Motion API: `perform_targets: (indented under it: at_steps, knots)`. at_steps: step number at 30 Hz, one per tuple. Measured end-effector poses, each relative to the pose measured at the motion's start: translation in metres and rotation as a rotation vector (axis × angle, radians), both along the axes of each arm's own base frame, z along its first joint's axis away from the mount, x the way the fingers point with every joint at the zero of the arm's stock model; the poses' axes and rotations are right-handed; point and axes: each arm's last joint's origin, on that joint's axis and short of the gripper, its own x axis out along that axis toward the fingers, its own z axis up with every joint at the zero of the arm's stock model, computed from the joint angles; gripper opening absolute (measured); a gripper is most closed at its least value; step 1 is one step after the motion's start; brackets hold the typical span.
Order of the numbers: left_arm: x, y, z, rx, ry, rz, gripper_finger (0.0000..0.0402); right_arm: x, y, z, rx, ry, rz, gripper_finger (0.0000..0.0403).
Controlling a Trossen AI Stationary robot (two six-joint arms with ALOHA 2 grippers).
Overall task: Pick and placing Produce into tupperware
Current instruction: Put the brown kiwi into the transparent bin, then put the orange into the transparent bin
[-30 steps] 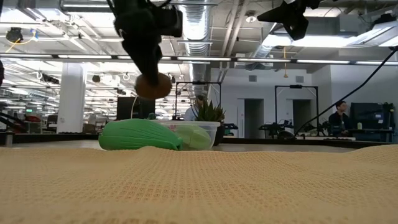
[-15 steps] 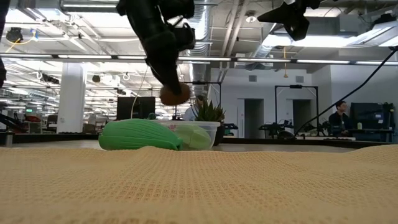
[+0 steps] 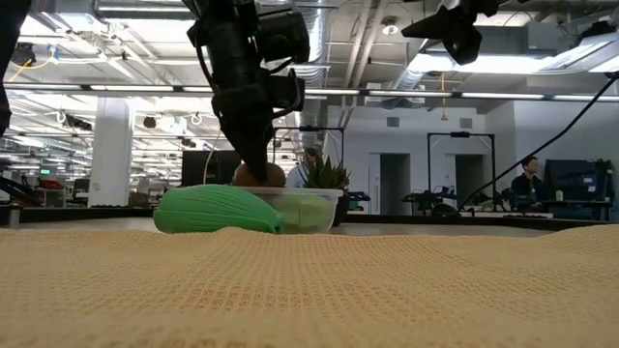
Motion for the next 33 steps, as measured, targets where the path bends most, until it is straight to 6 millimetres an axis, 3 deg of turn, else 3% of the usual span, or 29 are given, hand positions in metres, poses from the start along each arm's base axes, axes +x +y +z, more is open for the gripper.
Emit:
perform_targets:
  at_steps: [7, 20, 25, 33]
  knots:
    - [-0.001, 0.002, 0.0, 0.015, 0.005, 0.006, 0.0244, 0.0, 0.0, 0.0, 0.0, -0.001, -0.001, 0.0205]
    - [-0.001, 0.002, 0.003, 0.008, 0.016, 0.017, 0.0322, 0.0, 0.0, 0.0, -0.001, -0.001, -0.002, 0.0205]
    - [0.003, 0.003, 0.022, 0.007, 0.021, 0.017, 0.0331, 0.0, 0.0, 0.0, -0.001, -0.001, -0.002, 0.0205]
    - [0.013, 0.001, 0.068, -0.067, -0.046, -0.021, 0.0332, -0.001, 0.0, -0.003, 0.011, 0.034, -0.003, 0.0205]
